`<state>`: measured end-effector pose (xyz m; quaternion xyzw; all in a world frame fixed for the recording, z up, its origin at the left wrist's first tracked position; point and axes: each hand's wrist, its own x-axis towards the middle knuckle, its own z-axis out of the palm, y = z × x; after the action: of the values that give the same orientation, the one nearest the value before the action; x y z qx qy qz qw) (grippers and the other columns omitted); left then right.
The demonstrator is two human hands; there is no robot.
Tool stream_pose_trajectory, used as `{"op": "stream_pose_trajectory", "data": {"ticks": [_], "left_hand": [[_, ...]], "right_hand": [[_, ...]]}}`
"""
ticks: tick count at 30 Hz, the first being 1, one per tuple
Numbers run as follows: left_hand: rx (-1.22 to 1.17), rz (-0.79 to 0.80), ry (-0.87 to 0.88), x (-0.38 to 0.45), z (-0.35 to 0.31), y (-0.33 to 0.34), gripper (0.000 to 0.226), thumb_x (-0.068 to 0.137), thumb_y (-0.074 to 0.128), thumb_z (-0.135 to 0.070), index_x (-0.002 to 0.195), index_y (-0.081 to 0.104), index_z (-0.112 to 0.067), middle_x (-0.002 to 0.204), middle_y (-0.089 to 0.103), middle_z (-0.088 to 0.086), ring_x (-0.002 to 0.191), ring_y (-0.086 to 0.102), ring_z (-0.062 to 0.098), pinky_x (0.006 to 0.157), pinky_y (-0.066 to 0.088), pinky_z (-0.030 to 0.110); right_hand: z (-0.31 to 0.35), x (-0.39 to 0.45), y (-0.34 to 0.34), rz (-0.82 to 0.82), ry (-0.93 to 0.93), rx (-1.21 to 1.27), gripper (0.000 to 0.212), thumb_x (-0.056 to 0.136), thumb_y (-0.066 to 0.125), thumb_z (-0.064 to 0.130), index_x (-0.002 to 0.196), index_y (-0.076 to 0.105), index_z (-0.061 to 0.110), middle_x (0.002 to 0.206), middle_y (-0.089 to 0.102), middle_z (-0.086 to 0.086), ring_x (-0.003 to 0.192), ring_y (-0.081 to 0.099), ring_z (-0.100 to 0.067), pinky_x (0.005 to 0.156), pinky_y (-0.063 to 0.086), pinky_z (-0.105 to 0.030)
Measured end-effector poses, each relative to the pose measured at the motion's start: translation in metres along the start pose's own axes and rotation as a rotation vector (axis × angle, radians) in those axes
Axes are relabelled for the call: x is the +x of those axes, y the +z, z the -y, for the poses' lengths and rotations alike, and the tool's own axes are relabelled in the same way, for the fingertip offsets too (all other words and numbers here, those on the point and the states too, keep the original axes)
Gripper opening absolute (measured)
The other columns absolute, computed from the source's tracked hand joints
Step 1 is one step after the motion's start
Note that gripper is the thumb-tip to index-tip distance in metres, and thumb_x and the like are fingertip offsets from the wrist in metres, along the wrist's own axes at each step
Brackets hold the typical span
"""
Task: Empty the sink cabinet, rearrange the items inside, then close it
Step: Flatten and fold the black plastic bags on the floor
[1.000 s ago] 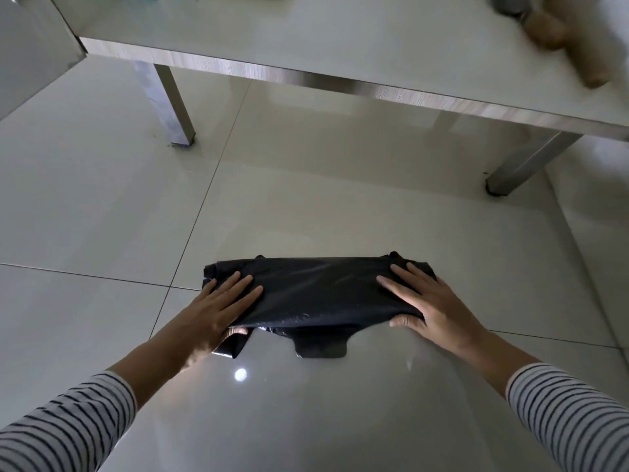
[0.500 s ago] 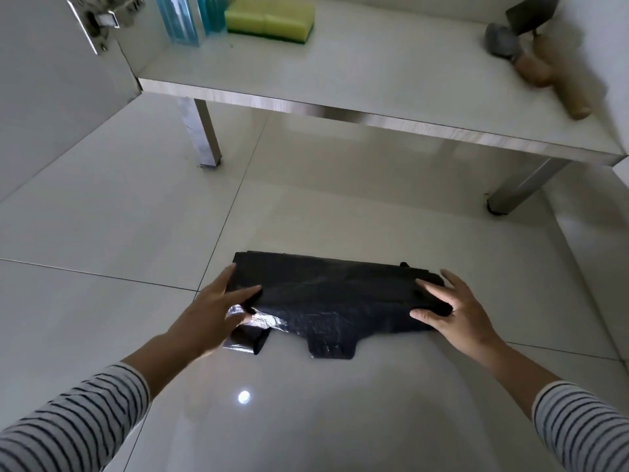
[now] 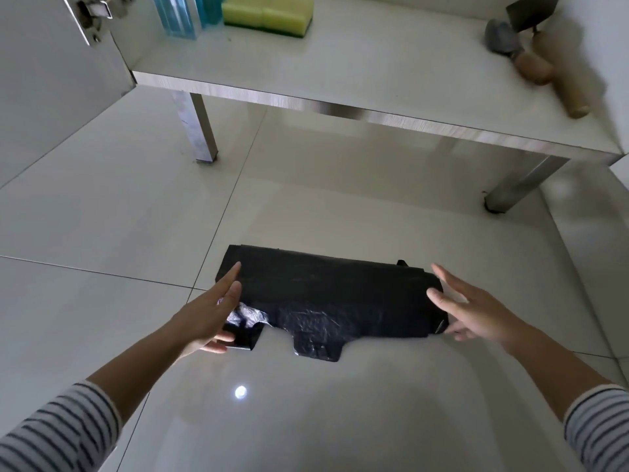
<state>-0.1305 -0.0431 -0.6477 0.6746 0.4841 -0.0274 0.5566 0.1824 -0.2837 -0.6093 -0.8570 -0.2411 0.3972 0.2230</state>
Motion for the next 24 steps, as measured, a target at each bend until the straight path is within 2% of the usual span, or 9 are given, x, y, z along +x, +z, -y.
{"op": "stream_pose_trajectory", "data": {"ticks": [3,6,8,12,15,17,19,22,24], "left_hand": [[-0.065,-0.023,0.035,0.01,-0.002,0.003,0.046,0.088,0.025,-0.059,0.133,0.018,-0.062,0.153,0.025,-0.001,0.096,0.063,0.032,0.071,0.058,0.036],[-0.101,-0.032,0.015,0.013,0.002,-0.005,0.047,0.086,0.026,-0.062,0.133,0.024,-0.062,0.152,0.027,-0.002,0.09,0.065,0.031,0.067,0.057,0.033],[-0.112,-0.036,0.02,0.015,0.003,-0.012,0.043,0.089,0.027,-0.059,0.132,0.026,-0.063,0.152,0.029,-0.001,0.089,0.066,0.031,0.065,0.057,0.031],[-0.113,-0.009,0.059,0.027,0.0,-0.013,0.043,0.089,0.03,-0.056,0.132,0.033,-0.056,0.151,0.029,0.0,0.088,0.067,0.028,0.066,0.056,0.025],[-0.1,-0.05,0.098,0.037,-0.004,-0.008,0.039,0.09,0.036,-0.051,0.127,0.047,-0.046,0.143,0.041,0.005,0.096,0.064,0.025,0.064,0.055,0.017],[-0.163,-0.097,0.097,0.042,-0.003,-0.005,0.033,0.092,0.042,-0.046,0.119,0.058,-0.038,0.133,0.05,0.005,0.104,0.06,0.023,0.067,0.055,0.016],[-0.214,-0.145,0.1,0.043,0.001,-0.005,0.026,0.09,0.05,-0.042,0.11,0.065,-0.035,0.123,0.058,0.006,0.099,0.063,0.022,0.078,0.055,0.023],[-0.202,-0.226,0.141,0.038,0.009,-0.003,0.018,0.081,0.067,-0.036,0.096,0.066,-0.045,0.11,0.067,0.002,0.096,0.063,0.015,0.088,0.047,0.025],[-0.199,-0.277,0.146,0.033,0.013,0.0,0.028,0.074,0.075,-0.032,0.094,0.067,-0.049,0.105,0.068,-0.006,0.1,0.061,0.009,0.087,0.044,0.021]], "right_hand": [[-0.004,0.004,0.004,-0.047,-0.021,-0.088,0.055,0.085,0.052,0.058,0.133,0.025,0.062,0.131,0.05,0.008,0.064,0.071,-0.015,0.068,0.057,-0.029],[-0.005,-0.002,-0.003,-0.108,-0.048,-0.149,0.059,0.082,0.052,0.062,0.133,0.021,0.064,0.112,0.056,0.01,0.062,0.069,-0.012,0.069,0.054,-0.025],[-0.004,-0.008,-0.005,-0.054,-0.069,-0.12,0.062,0.08,0.055,0.061,0.129,0.018,0.069,0.107,0.053,0.014,0.064,0.07,-0.012,0.067,0.055,-0.024],[-0.009,-0.003,0.013,0.07,-0.162,-0.079,0.073,0.079,0.068,0.045,0.127,0.02,0.072,0.132,0.033,0.026,0.071,0.071,-0.012,0.069,0.058,-0.027],[-0.017,0.013,0.032,-0.035,-0.293,-0.052,0.077,0.073,0.077,0.033,0.126,0.033,0.067,0.138,0.038,0.023,0.068,0.069,-0.009,0.075,0.054,-0.023],[-0.02,0.024,0.042,-0.149,-0.36,-0.05,0.076,0.067,0.081,0.03,0.119,0.04,0.068,0.125,0.055,0.016,0.075,0.061,0.003,0.083,0.048,-0.016],[-0.026,0.034,0.05,-0.244,-0.375,0.019,0.073,0.065,0.083,0.022,0.116,0.05,0.061,0.107,0.062,0.012,0.087,0.059,0.004,0.089,0.042,-0.012],[-0.031,0.041,0.057,-0.28,-0.35,0.128,0.06,0.066,0.082,0.014,0.12,0.061,0.032,0.084,0.06,0.011,0.081,0.059,-0.005,0.085,0.043,-0.015],[-0.032,0.04,0.059,-0.314,-0.367,0.123,0.056,0.066,0.082,0.016,0.115,0.063,0.035,0.079,0.057,0.009,0.077,0.058,-0.006,0.079,0.043,-0.011]]}}
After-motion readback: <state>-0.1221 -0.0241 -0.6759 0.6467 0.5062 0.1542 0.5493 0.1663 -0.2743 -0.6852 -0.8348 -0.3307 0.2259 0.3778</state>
